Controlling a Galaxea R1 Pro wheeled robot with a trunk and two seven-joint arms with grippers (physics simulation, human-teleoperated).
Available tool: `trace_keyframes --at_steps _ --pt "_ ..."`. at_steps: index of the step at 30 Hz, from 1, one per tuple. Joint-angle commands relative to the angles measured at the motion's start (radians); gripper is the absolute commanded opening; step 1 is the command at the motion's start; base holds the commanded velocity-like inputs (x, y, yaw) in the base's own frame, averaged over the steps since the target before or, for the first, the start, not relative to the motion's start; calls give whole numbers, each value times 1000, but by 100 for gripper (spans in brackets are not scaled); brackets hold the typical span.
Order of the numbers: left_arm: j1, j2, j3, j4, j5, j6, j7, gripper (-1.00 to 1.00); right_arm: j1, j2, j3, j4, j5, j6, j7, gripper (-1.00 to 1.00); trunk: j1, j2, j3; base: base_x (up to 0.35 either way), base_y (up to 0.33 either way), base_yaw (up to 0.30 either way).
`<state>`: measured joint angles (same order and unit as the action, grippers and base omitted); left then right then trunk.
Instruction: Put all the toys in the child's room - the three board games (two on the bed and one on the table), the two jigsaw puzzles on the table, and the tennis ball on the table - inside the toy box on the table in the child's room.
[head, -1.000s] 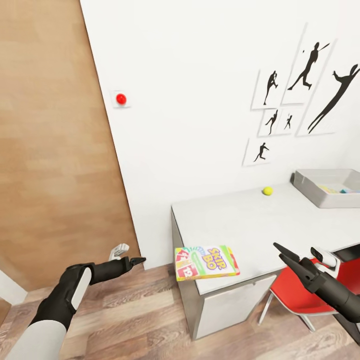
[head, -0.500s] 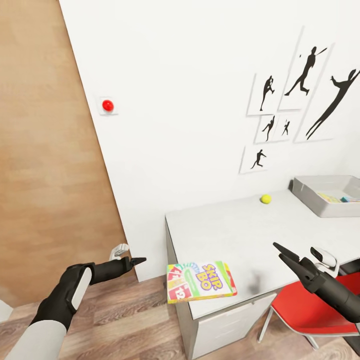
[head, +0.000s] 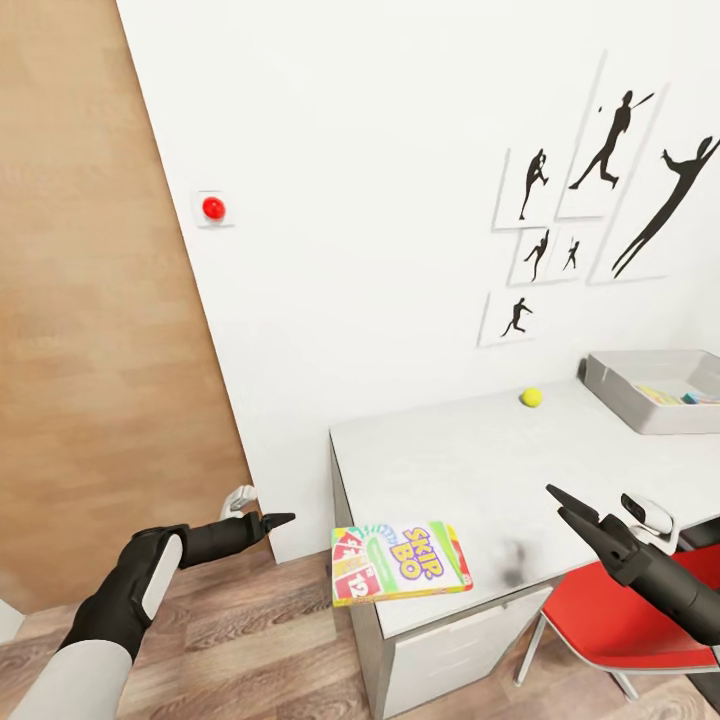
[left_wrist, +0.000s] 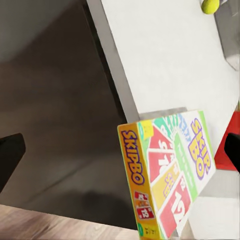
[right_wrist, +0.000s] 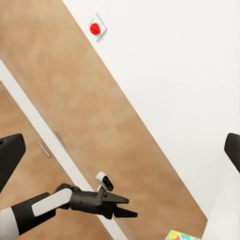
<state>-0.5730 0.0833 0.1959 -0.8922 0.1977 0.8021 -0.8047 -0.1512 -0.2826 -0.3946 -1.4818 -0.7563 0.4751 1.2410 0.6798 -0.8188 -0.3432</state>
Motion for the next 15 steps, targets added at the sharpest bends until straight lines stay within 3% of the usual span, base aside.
trace_keyframes --at_steps 1,9,13,15 --pt "-1 1 2 0 1 13 -12 100 -1 -2 -1 -1 -5 12 1 100 4 -8 -4 0 0 0" --pt "-26 12 4 -3 1 156 -129 100 -1 -7 -2 -41 -9 32 3 100 35 -64 -30 0 0 0" --pt "-39 20 4 -3 -3 183 -168 100 -1 -3 -1 -57 -11 62 15 100 50 -92 -42 0 0 0" --pt "-42 22 4 -2 -6 188 -176 100 -1 -4 -2 -73 -14 72 57 100 58 -106 -48 0 0 0"
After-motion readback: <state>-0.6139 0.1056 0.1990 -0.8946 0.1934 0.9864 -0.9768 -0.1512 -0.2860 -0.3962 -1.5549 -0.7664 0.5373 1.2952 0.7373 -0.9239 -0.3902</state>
